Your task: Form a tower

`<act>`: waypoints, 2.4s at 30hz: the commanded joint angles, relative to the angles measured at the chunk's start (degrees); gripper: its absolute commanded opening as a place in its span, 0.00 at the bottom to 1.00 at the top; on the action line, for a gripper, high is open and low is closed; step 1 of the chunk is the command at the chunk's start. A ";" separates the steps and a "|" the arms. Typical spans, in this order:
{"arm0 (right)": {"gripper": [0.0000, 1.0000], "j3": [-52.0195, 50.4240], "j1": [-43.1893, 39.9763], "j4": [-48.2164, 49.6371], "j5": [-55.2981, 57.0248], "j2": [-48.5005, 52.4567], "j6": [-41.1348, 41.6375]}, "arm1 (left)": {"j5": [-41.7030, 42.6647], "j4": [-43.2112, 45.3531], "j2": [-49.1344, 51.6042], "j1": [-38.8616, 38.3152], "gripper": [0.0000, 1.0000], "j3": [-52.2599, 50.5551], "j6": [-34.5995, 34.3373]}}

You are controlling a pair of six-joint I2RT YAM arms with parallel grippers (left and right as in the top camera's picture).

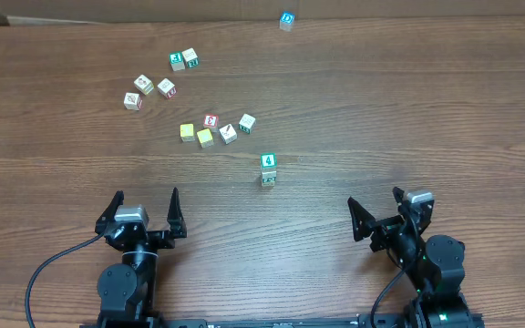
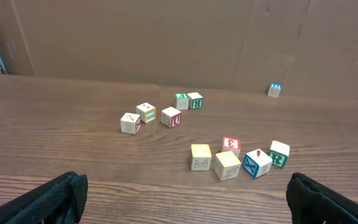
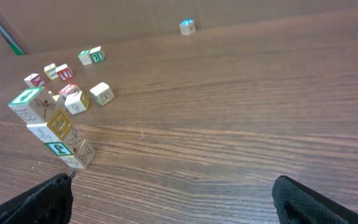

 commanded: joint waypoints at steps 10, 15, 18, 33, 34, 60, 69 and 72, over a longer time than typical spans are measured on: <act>1.00 -0.59 -0.70 0.13 0.52 -5.51 -0.44 | -0.52 0.07 -0.70 -0.33 1.00 -0.15 1.68; 1.00 -0.61 -0.70 0.11 0.52 -11.39 -0.44 | -0.52 0.07 -0.70 -0.33 1.00 -0.15 1.68; 1.00 -0.59 -0.70 0.11 0.52 -13.99 -0.44 | -0.52 0.09 -0.70 -0.33 0.99 -0.15 1.68; 1.00 -0.59 -0.68 0.17 -0.11 -16.83 0.20 | -0.52 0.09 -0.70 -0.33 1.00 -0.15 1.68; 1.00 -0.59 -0.68 0.17 -0.11 -16.83 0.20 | -0.52 0.09 -0.70 -0.33 1.00 -0.15 1.68; 1.00 -0.59 -0.68 0.24 -0.11 -16.83 0.20 | -0.52 0.09 -0.70 -0.33 0.99 -0.15 1.68; 1.00 -0.59 -0.68 0.26 -0.11 -16.79 0.20 | -0.52 0.09 -0.70 -0.33 1.00 -0.15 1.68; 1.00 -0.59 -0.68 0.26 -0.11 -16.79 0.20 | -0.52 0.09 -0.70 -0.31 1.00 -0.15 1.68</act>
